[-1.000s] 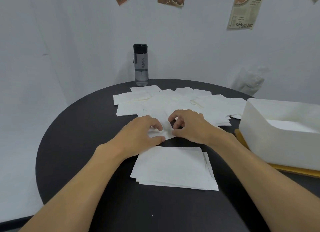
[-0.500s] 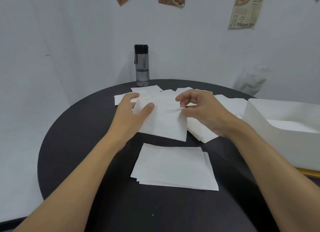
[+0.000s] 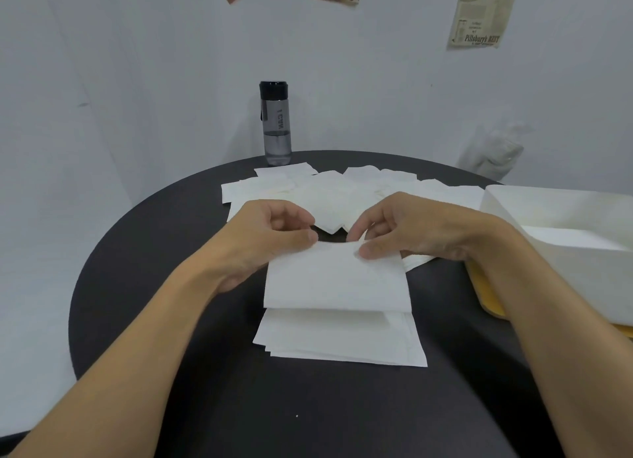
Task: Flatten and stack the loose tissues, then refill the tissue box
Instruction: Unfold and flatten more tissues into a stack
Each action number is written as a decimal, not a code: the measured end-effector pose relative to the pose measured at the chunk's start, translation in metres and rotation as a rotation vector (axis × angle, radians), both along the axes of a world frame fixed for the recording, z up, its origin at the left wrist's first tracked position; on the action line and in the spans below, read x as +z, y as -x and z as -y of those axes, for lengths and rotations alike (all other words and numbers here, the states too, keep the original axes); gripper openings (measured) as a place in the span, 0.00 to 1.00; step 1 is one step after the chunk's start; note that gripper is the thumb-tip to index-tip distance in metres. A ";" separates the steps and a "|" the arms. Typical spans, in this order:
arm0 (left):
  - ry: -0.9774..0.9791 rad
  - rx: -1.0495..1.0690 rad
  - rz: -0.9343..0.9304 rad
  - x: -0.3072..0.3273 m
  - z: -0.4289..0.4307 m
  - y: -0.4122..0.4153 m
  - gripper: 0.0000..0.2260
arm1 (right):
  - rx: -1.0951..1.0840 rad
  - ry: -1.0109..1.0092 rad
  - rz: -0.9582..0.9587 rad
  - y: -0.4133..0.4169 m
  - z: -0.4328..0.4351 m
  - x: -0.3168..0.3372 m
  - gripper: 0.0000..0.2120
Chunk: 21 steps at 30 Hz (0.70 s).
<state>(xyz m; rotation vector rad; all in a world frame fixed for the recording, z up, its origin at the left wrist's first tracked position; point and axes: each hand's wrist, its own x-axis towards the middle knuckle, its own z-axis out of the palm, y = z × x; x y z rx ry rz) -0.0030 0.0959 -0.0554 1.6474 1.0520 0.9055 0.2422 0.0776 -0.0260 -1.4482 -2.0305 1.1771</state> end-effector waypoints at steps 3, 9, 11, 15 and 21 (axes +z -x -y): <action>0.003 -0.137 -0.133 0.000 0.003 0.002 0.10 | 0.102 0.061 0.154 0.003 0.005 0.001 0.11; -0.058 -0.257 -0.320 -0.002 0.006 -0.001 0.13 | 0.193 0.021 0.455 0.010 0.006 0.004 0.15; -0.124 -0.279 -0.401 -0.005 0.005 -0.001 0.13 | 0.212 0.026 0.503 0.012 0.006 0.003 0.15; -0.205 -0.313 -0.541 -0.010 0.003 -0.001 0.13 | 0.223 0.004 0.590 0.017 0.006 -0.002 0.16; -0.225 -0.297 -0.660 -0.009 0.001 0.004 0.13 | 0.195 -0.076 0.542 0.025 0.003 -0.008 0.15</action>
